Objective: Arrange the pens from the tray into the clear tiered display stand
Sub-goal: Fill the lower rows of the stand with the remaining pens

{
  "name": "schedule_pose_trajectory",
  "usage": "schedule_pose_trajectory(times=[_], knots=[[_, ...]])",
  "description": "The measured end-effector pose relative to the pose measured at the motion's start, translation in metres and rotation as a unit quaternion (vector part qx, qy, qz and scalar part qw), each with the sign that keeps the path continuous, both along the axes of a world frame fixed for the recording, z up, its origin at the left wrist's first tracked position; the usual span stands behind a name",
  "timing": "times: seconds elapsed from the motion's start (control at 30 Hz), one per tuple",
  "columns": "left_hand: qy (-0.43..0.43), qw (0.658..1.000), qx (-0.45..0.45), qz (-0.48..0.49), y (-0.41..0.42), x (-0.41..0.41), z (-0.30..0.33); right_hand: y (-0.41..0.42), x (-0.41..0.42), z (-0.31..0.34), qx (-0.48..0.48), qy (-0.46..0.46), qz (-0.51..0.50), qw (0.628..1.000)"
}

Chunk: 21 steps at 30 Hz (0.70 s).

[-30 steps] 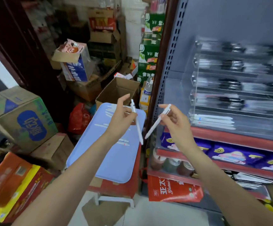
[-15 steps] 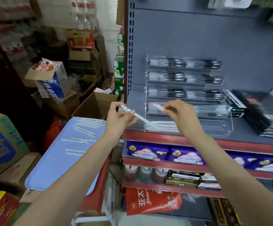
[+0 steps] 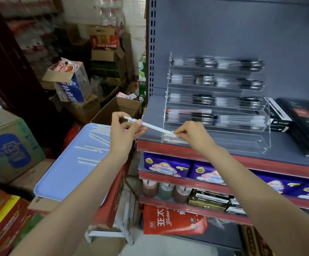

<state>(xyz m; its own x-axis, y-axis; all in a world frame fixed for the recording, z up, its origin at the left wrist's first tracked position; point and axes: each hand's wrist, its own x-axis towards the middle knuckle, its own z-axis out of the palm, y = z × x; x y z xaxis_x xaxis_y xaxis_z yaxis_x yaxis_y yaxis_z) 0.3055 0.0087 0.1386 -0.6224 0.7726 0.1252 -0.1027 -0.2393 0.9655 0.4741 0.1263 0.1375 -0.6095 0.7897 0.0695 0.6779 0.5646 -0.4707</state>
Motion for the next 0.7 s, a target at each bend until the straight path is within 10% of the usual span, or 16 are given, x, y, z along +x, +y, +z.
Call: schedule_pose_trajectory(times=[0.7], knots=[[-0.001, 0.993, -0.024, -0.115, 0.04, 0.06, 0.006, -0.003, 0.059, 0.009, -0.037, 0.207, -0.025, 0.977]])
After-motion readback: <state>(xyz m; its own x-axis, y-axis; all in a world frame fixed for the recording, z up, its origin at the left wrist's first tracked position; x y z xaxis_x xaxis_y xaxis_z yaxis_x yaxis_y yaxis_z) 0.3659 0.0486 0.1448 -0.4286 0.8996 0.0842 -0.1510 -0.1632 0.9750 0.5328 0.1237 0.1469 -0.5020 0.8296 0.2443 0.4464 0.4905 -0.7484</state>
